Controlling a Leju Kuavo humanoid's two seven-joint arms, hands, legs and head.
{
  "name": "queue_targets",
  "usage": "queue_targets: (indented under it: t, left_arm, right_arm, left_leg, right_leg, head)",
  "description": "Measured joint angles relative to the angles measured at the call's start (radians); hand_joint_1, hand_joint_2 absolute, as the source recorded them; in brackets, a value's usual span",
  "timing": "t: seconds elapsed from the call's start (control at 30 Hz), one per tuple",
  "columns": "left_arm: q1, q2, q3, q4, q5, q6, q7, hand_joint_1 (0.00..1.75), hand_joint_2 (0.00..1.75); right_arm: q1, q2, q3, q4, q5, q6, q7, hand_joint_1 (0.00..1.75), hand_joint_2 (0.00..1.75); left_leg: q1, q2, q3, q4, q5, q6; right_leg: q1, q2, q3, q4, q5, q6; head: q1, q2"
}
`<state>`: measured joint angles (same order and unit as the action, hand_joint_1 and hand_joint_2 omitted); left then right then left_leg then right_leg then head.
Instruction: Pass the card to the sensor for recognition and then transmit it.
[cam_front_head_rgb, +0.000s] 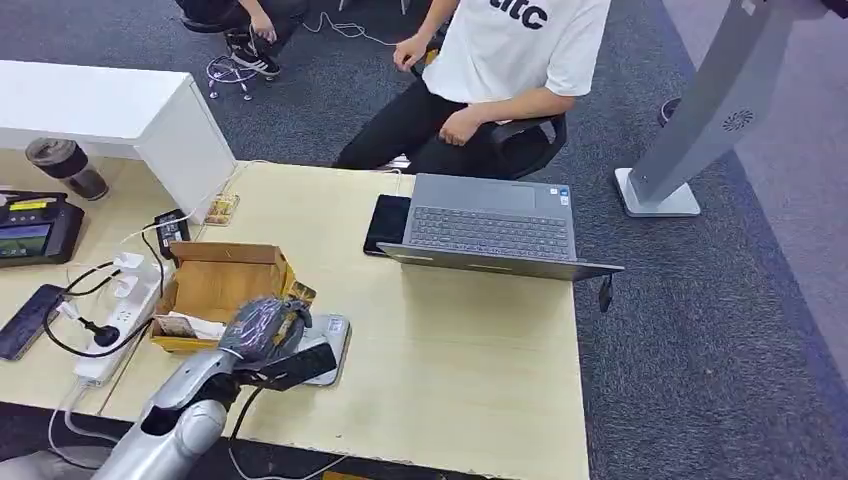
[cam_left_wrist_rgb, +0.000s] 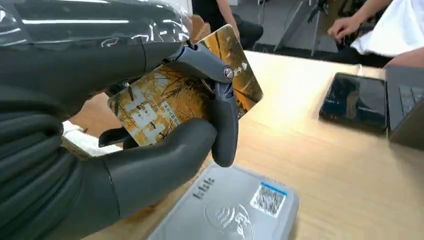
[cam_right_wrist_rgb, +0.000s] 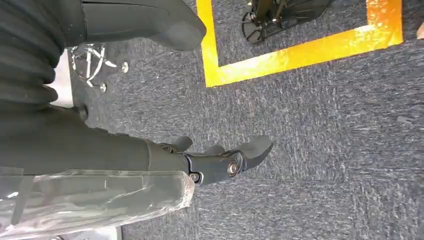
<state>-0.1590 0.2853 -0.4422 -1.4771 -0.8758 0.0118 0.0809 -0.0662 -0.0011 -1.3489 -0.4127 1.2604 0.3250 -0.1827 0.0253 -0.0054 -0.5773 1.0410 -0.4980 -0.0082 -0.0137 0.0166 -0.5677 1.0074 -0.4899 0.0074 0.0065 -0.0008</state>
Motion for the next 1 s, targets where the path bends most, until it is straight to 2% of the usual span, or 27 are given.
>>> queue_targets:
  t: [0.37, 0.7, 1.0]
  left_arm:
    - [0.000, 0.000, -0.039, 0.019, 0.011, -0.006, 0.005, 1.75, 1.75]
    - [-0.018, -0.040, -0.082, 0.068, 0.022, -0.014, -0.007, 1.75, 1.75]
    - [0.001, -0.039, -0.098, 0.100, 0.049, -0.034, 0.000, 1.75, 1.75]
  right_arm:
    - [-0.003, -0.002, 0.000, 0.008, 0.002, 0.000, -0.003, 0.00, 1.75]
    - [-0.009, -0.003, 0.003, 0.019, 0.018, 0.000, -0.007, 0.00, 1.75]
    - [-0.009, -0.004, 0.004, 0.029, 0.018, 0.000, -0.006, 0.00, 1.75]
  left_leg:
    - [0.000, 0.000, 0.000, 0.000, 0.000, 0.000]
    - [0.000, 0.000, 0.000, 0.000, 0.000, 0.000]
    - [0.000, 0.000, 0.000, 0.000, 0.000, 0.000]
  right_leg:
    - [0.000, 0.000, 0.000, 0.000, 0.000, 0.000]
    - [0.000, 0.000, 0.000, 0.000, 0.000, 0.000]
    - [0.000, 0.000, 0.000, 0.000, 0.000, 0.000]
  head:
    - [0.000, 0.000]
    - [0.000, 0.000]
    - [0.000, 0.000]
